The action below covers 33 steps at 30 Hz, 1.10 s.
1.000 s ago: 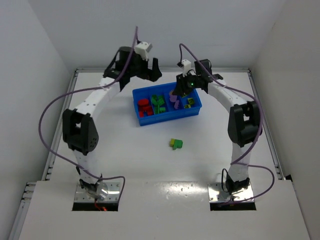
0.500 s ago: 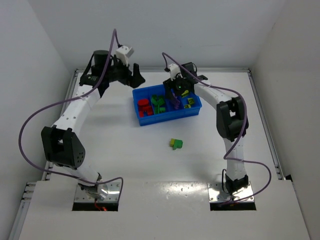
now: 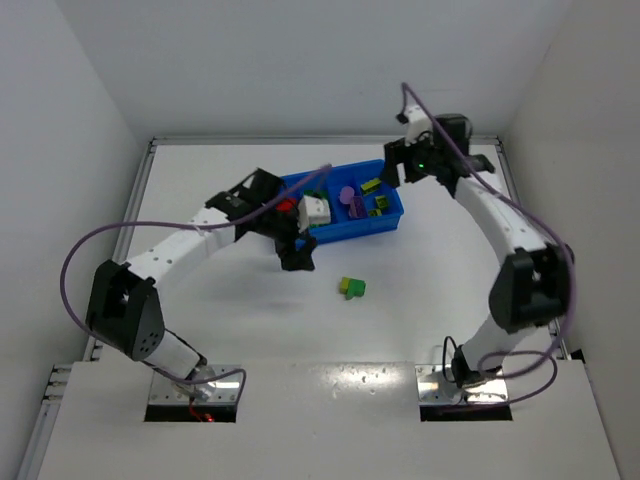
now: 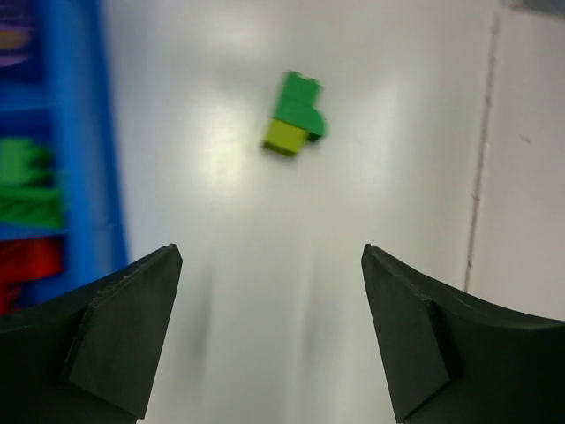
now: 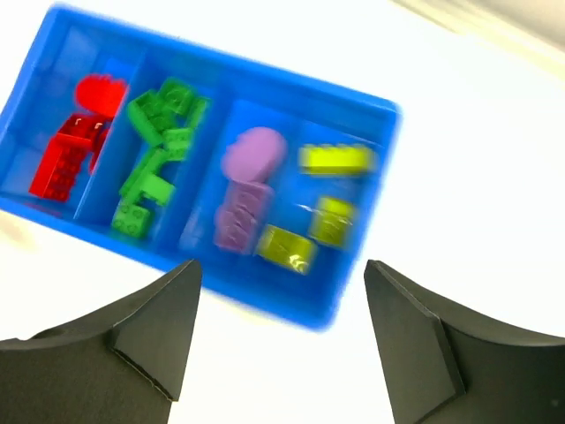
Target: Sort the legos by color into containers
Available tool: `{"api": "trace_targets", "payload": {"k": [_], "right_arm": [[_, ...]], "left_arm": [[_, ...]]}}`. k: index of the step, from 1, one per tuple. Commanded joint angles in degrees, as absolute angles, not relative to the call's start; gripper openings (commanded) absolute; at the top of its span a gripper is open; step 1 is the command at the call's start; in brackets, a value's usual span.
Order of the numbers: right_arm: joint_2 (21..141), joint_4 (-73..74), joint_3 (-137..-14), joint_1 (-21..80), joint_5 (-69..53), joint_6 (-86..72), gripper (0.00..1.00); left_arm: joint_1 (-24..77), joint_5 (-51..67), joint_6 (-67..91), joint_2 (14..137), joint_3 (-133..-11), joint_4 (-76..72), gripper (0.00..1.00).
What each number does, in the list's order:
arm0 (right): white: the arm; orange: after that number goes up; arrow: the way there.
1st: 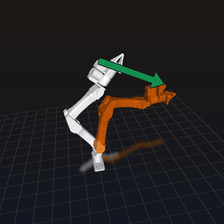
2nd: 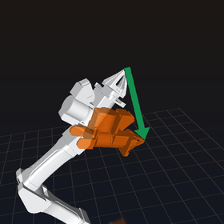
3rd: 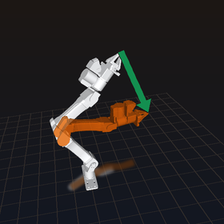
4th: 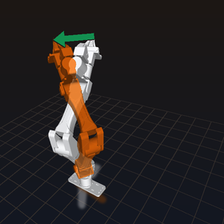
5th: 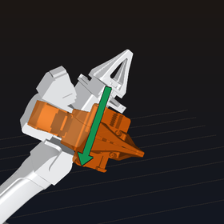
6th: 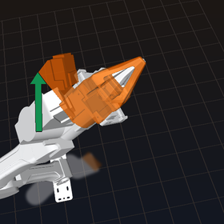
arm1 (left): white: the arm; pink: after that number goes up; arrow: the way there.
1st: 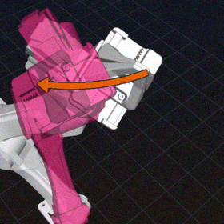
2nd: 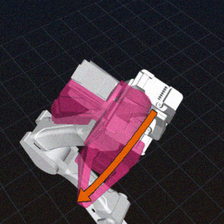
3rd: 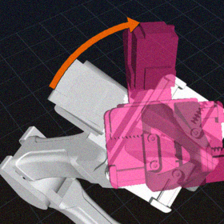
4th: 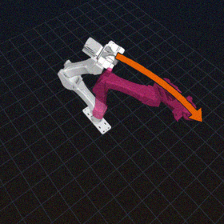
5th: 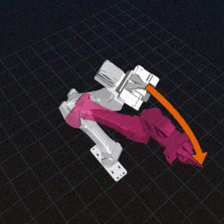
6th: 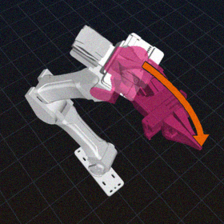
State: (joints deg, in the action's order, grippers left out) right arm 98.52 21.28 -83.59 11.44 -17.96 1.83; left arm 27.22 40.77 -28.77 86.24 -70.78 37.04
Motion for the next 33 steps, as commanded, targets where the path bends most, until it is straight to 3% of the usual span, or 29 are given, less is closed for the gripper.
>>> {"api": "trace_targets", "payload": {"k": [1,7,12,23,33], "right_arm": [[89.23,23.36,-74.66,5.56,-20.82,0.44,0.75],[81.31,27.33,-63.39,-3.24,-32.76,0.44,0.75],[79.54,29.27,-61.44,-8.0,-37.87,-1.75,0.75],[80.68,29.27,-61.25,-11.07,-40.08,-2.81,0.75],[81.74,29.27,-61.79,-11.07,-40.08,-2.81,0.75]], "left_arm": [[32.77,39.56,-38.14,85.77,-68.12,38.42,0.89],[37.88,38.23,-39.29,90.95,-63.11,25.16,0.83],[37.88,39.55,-44.01,98.25,-63.63,19.52,0.76],[40.17,40.61,-49.75,105.81,-66.09,17.84,0.69],[41.75,40.61,-51.42,109.33,-67.68,16.52,0.69]]}}
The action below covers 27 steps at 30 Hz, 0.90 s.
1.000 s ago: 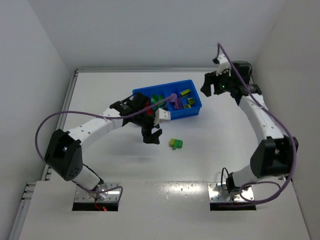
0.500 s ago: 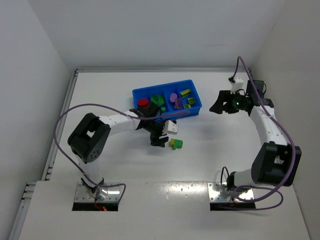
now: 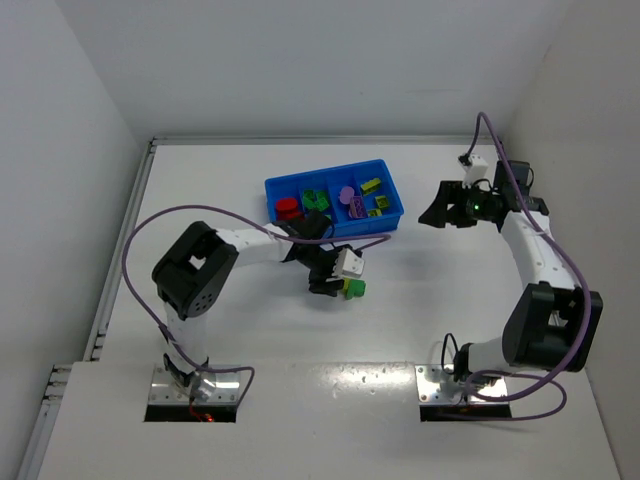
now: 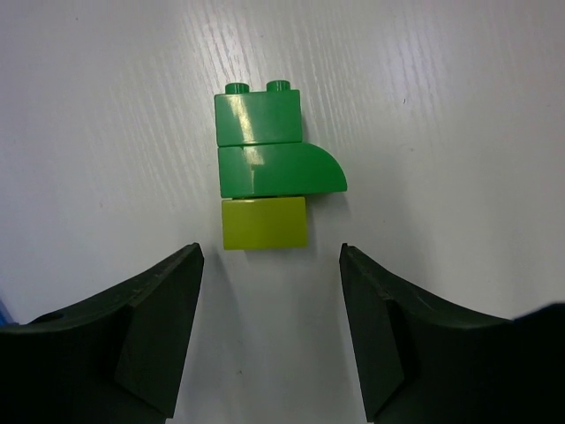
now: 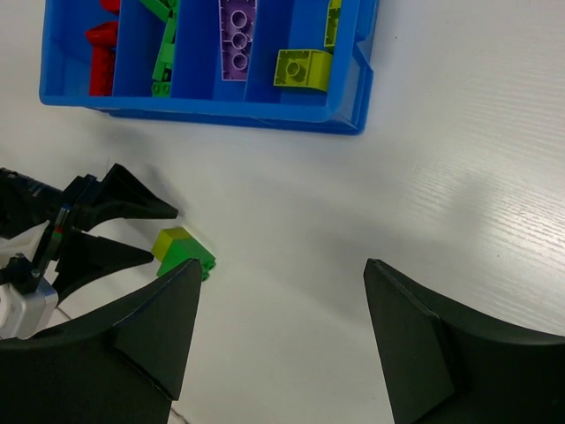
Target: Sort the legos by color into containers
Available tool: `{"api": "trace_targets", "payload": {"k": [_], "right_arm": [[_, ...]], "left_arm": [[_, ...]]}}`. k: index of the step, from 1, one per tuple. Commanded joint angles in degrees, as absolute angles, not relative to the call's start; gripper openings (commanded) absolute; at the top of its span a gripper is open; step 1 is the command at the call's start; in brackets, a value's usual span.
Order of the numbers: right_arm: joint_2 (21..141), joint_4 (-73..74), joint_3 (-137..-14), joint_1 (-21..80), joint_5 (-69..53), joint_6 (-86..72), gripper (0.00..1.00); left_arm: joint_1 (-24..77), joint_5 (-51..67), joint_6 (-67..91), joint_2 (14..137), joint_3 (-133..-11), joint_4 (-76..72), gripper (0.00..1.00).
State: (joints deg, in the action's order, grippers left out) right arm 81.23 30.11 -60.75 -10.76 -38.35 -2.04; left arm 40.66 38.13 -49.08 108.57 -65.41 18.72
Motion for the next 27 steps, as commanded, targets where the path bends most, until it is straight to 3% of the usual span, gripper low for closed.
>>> {"api": "trace_targets", "payload": {"k": [1,5,13,21,24,27], "right_arm": [[81.74,29.27,-61.79,-11.07,-40.08,-2.81,0.75],[82.27,29.27,-61.79,-11.07,-40.08,-2.81,0.75],[82.79,29.27,-61.79,-11.07,-40.08,-2.81,0.75],[84.37,29.79,-62.31,-10.46,-40.08,-2.81,0.75],[86.56,31.11,-62.31,-9.93,-45.06,-3.42,0.75],[90.34,32.69,-62.31,-9.93,-50.08,-3.43,0.75]], "left_arm": [[41.75,40.61,-51.94,109.86,-67.68,16.52,0.69],[42.28,40.61,-51.94,110.39,-68.82,15.91,0.68],[42.8,40.61,-51.42,111.45,-69.96,15.91,0.56],[43.86,40.61,-50.28,111.45,-69.96,15.91,0.33],[43.86,40.61,-47.82,109.79,-69.35,14.68,0.19],[43.86,37.01,-40.71,107.76,-68.64,13.36,0.14]]}}
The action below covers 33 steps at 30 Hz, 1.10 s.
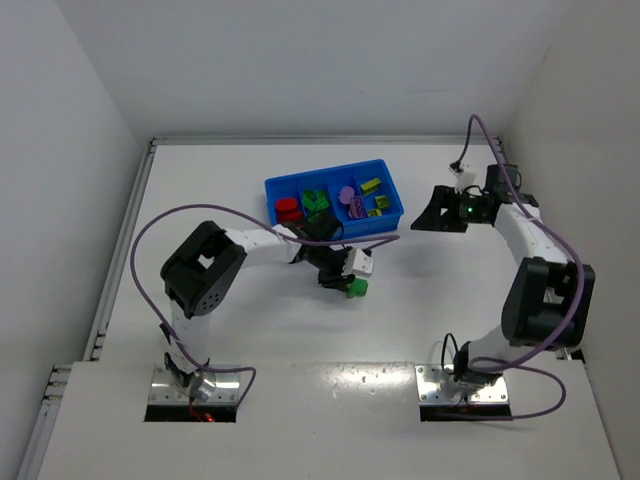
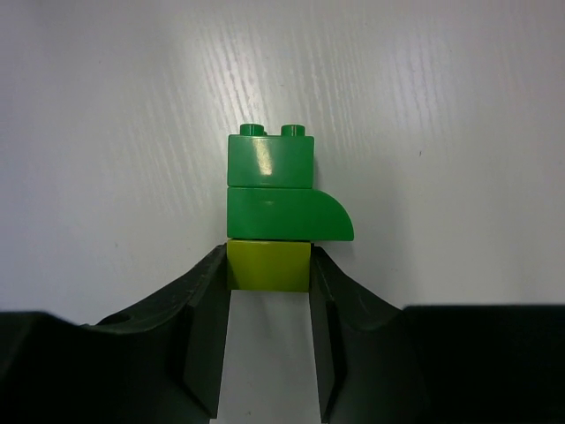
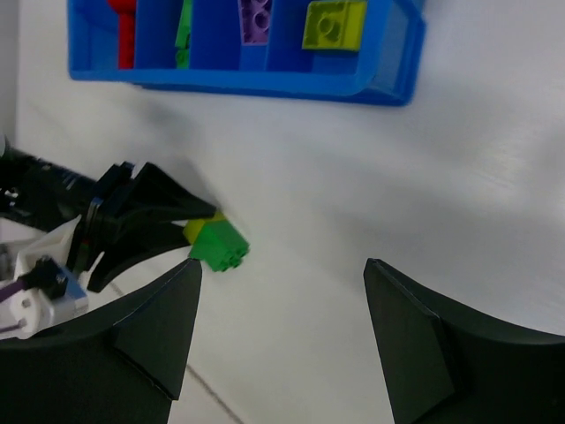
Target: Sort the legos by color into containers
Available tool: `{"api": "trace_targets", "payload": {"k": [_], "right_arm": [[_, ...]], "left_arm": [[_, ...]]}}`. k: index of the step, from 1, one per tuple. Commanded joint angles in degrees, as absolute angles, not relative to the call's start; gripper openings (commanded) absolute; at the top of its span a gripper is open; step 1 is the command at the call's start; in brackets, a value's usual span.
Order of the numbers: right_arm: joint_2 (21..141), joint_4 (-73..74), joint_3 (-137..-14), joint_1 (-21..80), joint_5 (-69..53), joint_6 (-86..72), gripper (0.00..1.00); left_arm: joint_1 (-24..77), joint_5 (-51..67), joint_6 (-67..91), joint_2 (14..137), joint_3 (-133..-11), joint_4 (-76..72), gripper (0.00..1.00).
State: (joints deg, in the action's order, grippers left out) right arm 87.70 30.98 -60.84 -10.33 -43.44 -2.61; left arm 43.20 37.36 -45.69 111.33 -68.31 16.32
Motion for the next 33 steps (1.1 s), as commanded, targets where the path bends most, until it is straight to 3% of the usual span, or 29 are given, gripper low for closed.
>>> {"api": "trace_targets", "payload": {"k": [1,8,14,33], "right_arm": [[91.31,33.48,-62.31,-9.24,-53.14,-3.43,0.75],[99.4,38.67,-65.12,-5.81,-66.88,-0.97,0.75],[102.82,42.18,-67.93,-1.42,-73.72,2.37,0.75],[106.44,46.76,-70.49,5.63,-71.72,7.03,0.74]], "left_arm": [[43.86,35.96,-36.78,106.88,-68.64,12.84,0.13],[43.86,27.96,-27.17,97.92,-68.64,12.83,0.08],[43.33,27.86,-23.47,94.49,-68.64,13.44,0.08],[43.33,26.1,-22.41,93.34,-72.6,13.45,0.08]]}}
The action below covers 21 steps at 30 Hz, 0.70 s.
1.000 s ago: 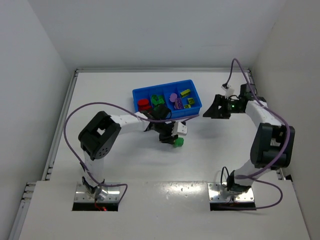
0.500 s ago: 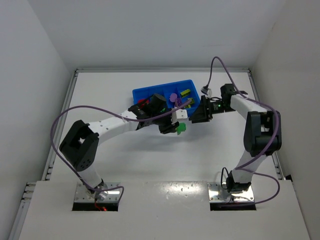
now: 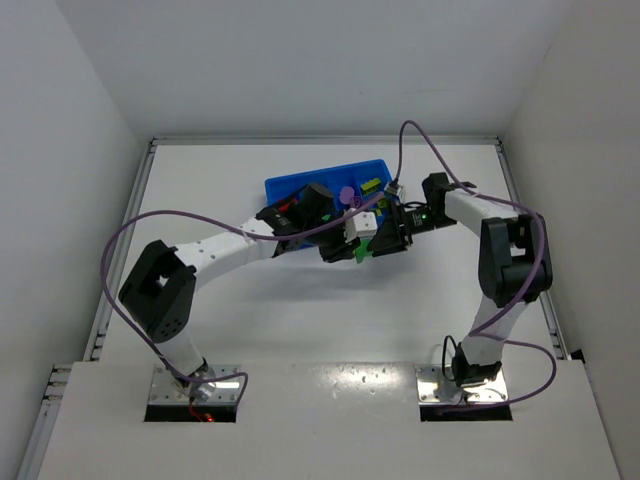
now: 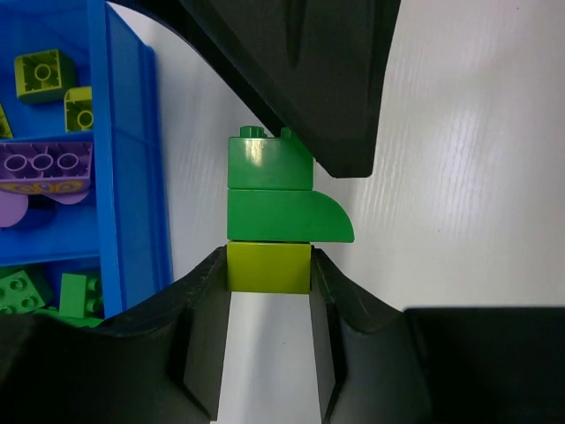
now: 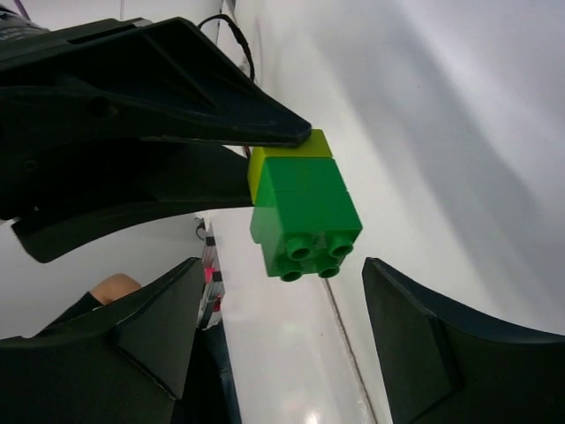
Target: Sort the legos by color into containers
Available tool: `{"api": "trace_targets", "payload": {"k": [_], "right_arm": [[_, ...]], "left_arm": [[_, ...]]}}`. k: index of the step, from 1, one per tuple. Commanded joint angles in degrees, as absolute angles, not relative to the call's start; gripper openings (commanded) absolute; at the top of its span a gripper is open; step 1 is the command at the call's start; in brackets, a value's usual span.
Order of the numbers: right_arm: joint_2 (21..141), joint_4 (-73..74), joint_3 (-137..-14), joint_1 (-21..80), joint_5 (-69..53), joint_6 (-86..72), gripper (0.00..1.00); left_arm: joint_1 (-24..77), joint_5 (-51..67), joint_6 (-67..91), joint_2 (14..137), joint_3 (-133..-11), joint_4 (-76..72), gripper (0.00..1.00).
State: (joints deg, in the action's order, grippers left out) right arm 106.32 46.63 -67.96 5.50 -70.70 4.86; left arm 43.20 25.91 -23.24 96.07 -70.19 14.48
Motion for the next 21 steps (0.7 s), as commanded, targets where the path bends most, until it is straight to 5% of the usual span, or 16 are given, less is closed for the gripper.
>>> {"api": "trace_targets", "payload": {"k": [1,6,10,12,17,19,21], "right_arm": [[106.96,46.76,-71.01,5.63,-71.72,7.03,0.72],[108.01,46.76,-71.63,6.15,-74.7,7.55,0.39],[108.02,46.76,-72.16,6.67,-77.43,7.56,0.33],[108.54,46.76,-72.16,6.68,-77.96,7.56,0.33],[110.3,47.29,-73.3,7.82,-77.96,5.98,0.59],[110.91,47.29,-73.92,8.35,-78.48,5.98,0.6],[110.92,47.89,-73.92,8.35,-79.1,6.5,0.51]], "left_arm": [[43.33,26.1,-22.41,93.34,-72.6,13.45,0.08],[43.33,26.1,-22.41,93.34,-72.6,13.45,0.08],[43.86,26.1,-22.41,93.34,-72.6,13.45,0.08],[43.86,26.1,-22.41,93.34,-72.6,13.45,0.08],[43.86,26.1,-22.41,93.34,-72.6,13.45,0.08],[43.86,26.1,-21.89,93.34,-72.6,13.45,0.08],[43.86,26.1,-21.88,93.34,-72.6,13.45,0.08]]}}
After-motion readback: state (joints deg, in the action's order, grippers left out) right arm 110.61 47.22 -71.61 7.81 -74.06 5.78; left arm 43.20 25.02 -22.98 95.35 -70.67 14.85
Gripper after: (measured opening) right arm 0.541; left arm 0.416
